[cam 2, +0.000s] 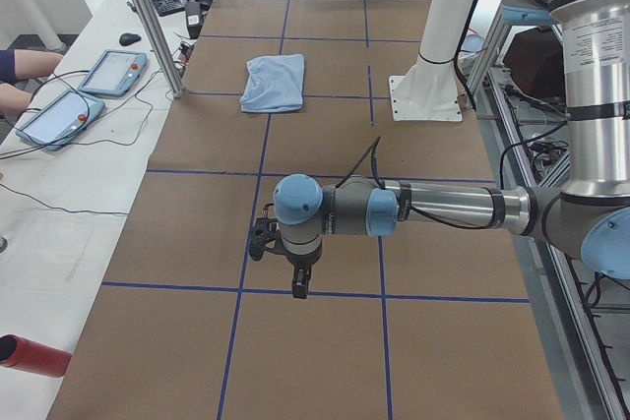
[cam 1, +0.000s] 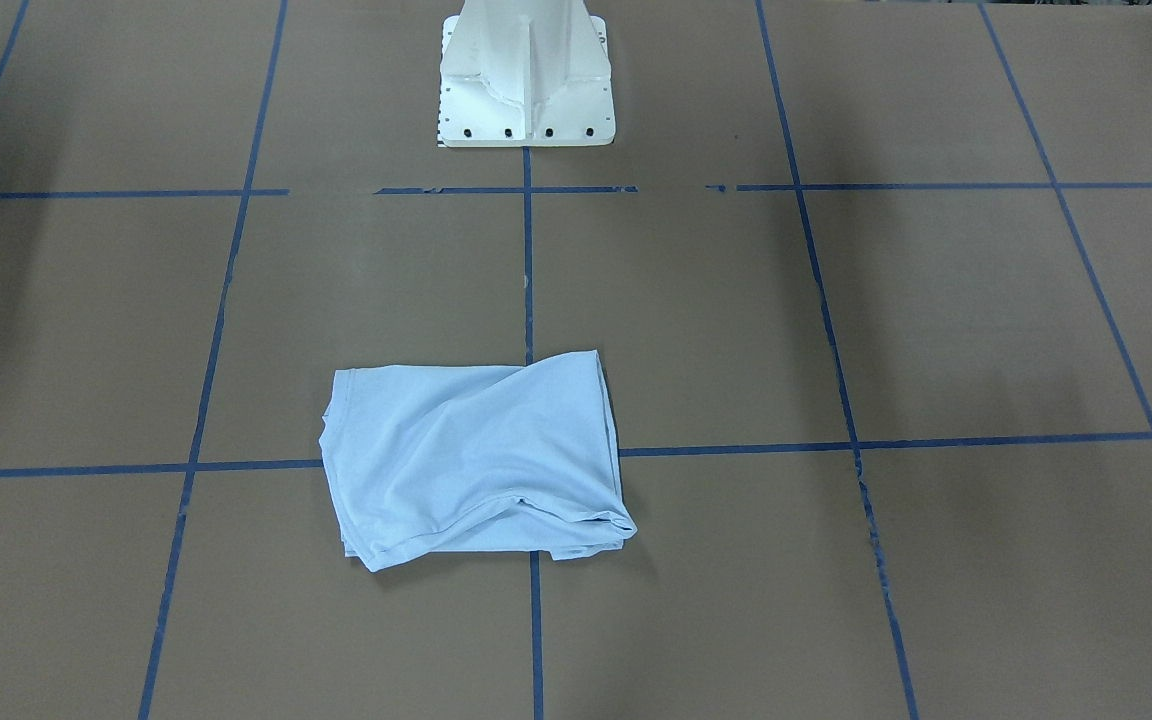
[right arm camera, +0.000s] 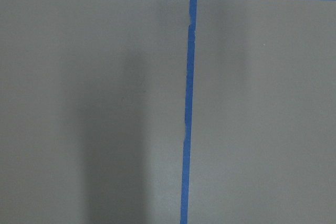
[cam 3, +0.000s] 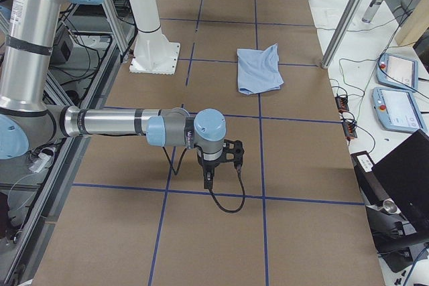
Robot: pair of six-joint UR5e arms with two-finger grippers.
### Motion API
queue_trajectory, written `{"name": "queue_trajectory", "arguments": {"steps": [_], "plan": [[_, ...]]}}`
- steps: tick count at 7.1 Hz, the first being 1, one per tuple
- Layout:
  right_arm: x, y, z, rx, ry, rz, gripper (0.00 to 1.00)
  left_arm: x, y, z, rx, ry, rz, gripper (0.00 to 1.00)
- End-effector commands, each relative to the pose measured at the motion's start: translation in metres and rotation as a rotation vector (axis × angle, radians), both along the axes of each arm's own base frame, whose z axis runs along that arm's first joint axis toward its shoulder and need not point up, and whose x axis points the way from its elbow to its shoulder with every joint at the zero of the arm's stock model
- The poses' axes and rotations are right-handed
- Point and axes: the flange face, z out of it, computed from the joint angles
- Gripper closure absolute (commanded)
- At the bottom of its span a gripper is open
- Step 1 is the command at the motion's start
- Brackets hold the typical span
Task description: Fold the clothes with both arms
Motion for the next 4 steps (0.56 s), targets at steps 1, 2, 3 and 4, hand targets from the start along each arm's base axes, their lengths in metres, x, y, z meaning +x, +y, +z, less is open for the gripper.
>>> {"name": "queue_trajectory", "arguments": {"steps": [1,2,3,4], "plan": [[0.0000,-0.0004,-0.0020,0.005,-0.002,0.000,0.00,0.0001,-0.0013,-0.0029,0.016,0.006,-0.001,0.00],[-0.0004,-0.0004,-0.0019,0.005,-0.001,-0.002,0.00,0.0002,-0.0014,-0.0045,0.019,0.008,-0.001,0.00],[-0.0006,-0.0004,-0.0021,0.005,-0.004,-0.002,0.00,0.0009,-0.0015,-0.0045,0.020,0.008,0.002,0.00],[-0.0009,-0.0004,-0.0024,0.004,-0.007,-0.002,0.00,0.0009,-0.0016,-0.0053,0.022,0.008,0.002,0.00]]}}
